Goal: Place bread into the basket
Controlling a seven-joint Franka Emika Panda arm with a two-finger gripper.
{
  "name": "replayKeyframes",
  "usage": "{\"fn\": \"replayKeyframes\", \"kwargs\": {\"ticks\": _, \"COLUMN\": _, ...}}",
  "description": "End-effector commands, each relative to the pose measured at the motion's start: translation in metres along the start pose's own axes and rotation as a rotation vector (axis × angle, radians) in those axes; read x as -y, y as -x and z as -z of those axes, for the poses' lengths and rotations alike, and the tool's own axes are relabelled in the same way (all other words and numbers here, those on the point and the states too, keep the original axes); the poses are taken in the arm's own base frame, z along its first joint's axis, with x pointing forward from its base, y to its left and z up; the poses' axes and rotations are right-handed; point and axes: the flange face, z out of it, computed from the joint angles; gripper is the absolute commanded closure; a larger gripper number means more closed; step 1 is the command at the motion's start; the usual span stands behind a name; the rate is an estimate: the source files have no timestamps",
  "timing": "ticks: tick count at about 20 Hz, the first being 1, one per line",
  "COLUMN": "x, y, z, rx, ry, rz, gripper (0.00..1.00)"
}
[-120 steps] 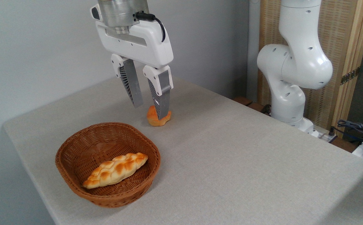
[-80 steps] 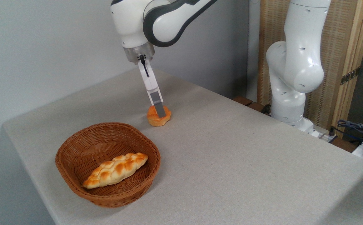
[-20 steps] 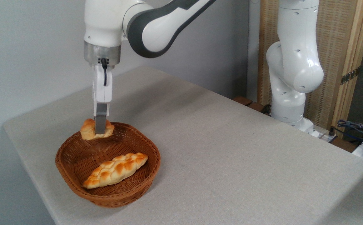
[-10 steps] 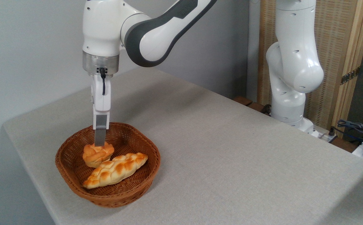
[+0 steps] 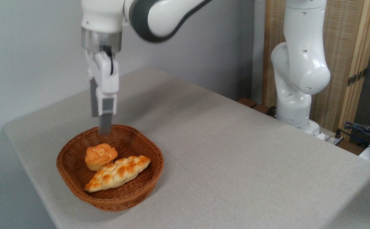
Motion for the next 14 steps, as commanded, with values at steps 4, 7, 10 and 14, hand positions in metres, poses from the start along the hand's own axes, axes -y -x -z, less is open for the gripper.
{"fn": "replayKeyframes", "kwargs": {"ticks": 4, "x": 0.020, "y": 0.039, "z": 0.077, "rx": 0.169, "ry": 0.165, "rz": 0.088, "gripper": 0.00}}
{"fn": "replayKeyframes", "kwargs": {"ticks": 7, "x": 0.036, "y": 0.069, "z": 0.087, "rx": 0.206, "ry": 0.191, "rz": 0.147, "gripper": 0.00}}
{"fn": "replayKeyframes", "kwargs": {"ticks": 10, "x": 0.047, "y": 0.086, "z": 0.102, "rx": 0.196, "ry": 0.175, "rz": 0.186, "gripper": 0.00}}
{"fn": "replayKeyframes", "kwargs": {"ticks": 14, "x": 0.046, "y": 0.087, "z": 0.102, "rx": 0.211, "ry": 0.171, "rz": 0.186, "gripper": 0.00}}
